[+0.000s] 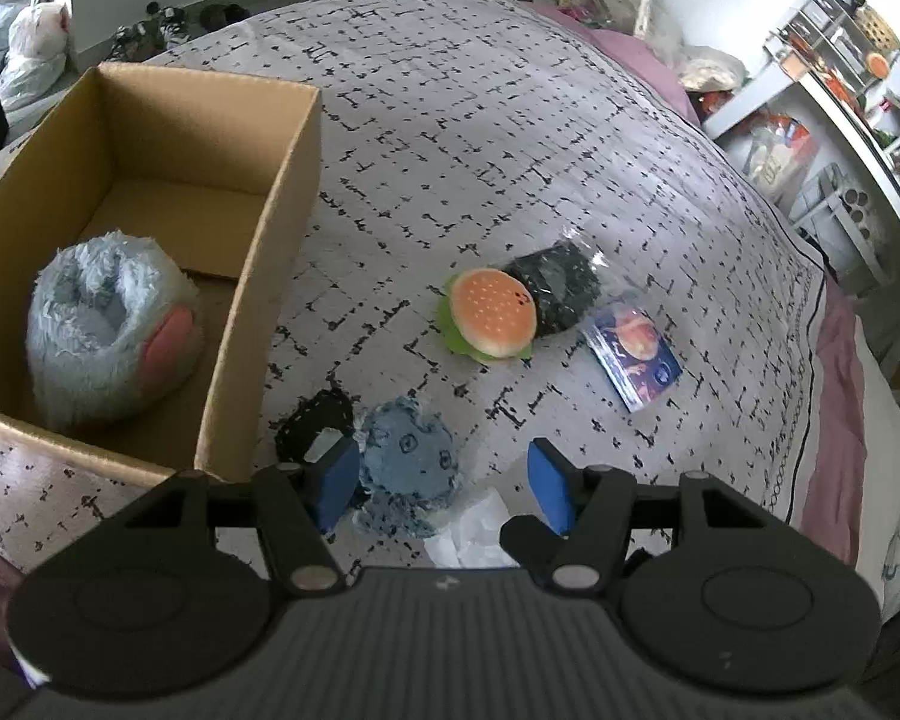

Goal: Organize soft objects
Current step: 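Close the right gripper on the white plastic bag, then lift the white bag with the right gripper while the left gripper approaches the blue cloth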

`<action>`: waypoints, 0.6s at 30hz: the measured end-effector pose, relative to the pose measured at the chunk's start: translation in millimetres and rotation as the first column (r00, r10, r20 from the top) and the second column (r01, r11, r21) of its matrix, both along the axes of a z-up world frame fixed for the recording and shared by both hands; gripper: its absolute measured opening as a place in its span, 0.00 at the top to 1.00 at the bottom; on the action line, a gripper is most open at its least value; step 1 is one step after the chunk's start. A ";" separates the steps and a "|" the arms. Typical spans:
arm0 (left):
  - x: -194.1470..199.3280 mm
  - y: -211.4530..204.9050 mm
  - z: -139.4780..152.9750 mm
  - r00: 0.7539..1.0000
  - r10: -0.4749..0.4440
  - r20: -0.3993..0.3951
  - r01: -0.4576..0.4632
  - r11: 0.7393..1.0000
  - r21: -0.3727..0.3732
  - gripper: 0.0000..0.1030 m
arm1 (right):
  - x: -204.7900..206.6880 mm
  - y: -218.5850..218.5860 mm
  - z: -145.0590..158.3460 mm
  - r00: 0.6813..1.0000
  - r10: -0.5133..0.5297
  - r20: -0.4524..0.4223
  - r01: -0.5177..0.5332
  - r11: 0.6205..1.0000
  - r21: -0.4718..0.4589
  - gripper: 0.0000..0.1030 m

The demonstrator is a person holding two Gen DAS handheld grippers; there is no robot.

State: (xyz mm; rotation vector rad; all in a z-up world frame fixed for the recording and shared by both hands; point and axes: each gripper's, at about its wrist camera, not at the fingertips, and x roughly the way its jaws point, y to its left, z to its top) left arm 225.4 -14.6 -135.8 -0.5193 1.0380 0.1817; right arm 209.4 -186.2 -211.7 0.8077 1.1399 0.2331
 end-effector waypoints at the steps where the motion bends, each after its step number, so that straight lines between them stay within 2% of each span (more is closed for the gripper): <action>1: 0.9 1.2 -1.2 1.000 0.006 -0.003 -0.006 1.000 -0.003 0.41 | 0.8 2.2 -1.1 1.000 0.002 0.002 -0.002 1.000 -0.012 0.57; 7: 2.0 10.1 -6.8 0.999 0.046 -0.006 -0.046 0.999 -0.028 0.41 | 5.9 11.2 -8.1 1.000 0.007 -0.001 -0.007 0.998 -0.067 0.57; 12: 4.0 11.0 -7.0 0.999 0.042 0.003 -0.042 0.999 -0.029 0.41 | 7.6 18.8 -10.4 1.000 0.020 0.003 -0.019 0.995 -0.097 0.57; 18: 4.1 11.7 -6.5 0.999 0.049 0.008 -0.049 0.998 -0.035 0.41 | 6.4 23.6 -9.1 0.999 0.034 0.028 -0.029 0.990 -0.137 0.64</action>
